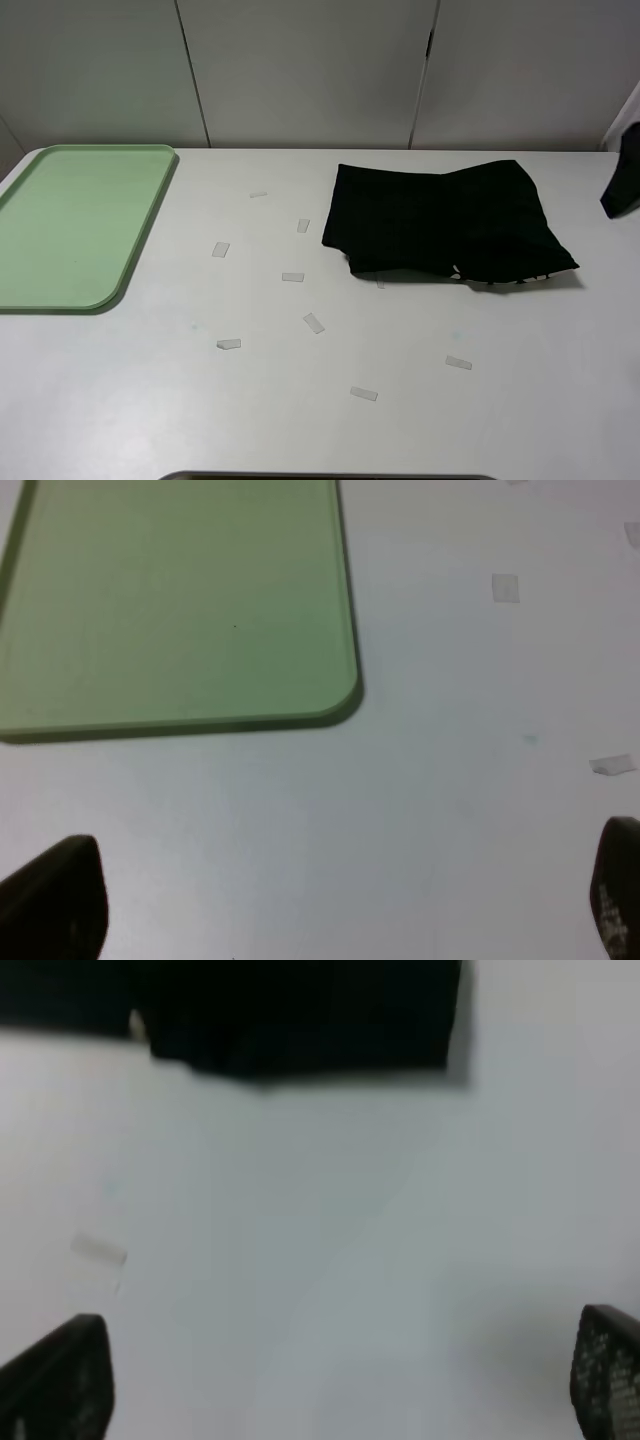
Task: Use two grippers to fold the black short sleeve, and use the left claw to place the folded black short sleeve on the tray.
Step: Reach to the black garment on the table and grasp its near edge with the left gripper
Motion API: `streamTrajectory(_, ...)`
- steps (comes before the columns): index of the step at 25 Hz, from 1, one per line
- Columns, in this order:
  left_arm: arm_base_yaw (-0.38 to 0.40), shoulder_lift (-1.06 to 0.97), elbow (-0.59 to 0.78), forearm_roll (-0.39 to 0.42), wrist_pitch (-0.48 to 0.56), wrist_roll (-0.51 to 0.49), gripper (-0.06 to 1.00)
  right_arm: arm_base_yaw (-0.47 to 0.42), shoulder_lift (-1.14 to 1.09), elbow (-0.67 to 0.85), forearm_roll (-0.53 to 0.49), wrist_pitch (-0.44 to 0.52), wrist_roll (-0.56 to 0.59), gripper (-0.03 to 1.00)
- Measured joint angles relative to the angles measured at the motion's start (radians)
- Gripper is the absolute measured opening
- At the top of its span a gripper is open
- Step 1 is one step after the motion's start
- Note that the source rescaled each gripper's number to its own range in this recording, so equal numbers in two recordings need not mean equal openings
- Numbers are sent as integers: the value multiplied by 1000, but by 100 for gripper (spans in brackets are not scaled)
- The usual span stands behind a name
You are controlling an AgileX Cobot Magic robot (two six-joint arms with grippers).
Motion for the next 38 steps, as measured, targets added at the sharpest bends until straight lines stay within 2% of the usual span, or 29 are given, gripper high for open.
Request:
streamTrajectory(6,0,0,0,0,-1,0,96,0,-332,196,32,4,1,100)
streamTrajectory(13,0,0,0,0,-1,0,96,0,-756,341,45,7,1,100)
streamTrajectory(19,0,0,0,0,-1,0,96,0,-992,441,45,8,1,100)
streamTrajectory(27,0,0,0,0,-1,0,96,0,-1117,456,-17,-45,1,100)
streamTrajectory(32,0,0,0,0,-1,0,96,0,-1121,462,-40,-85,1,100)
streamTrajectory(38,0,0,0,0,-1,0,96,0,-1121,499,-42,-176,1,100)
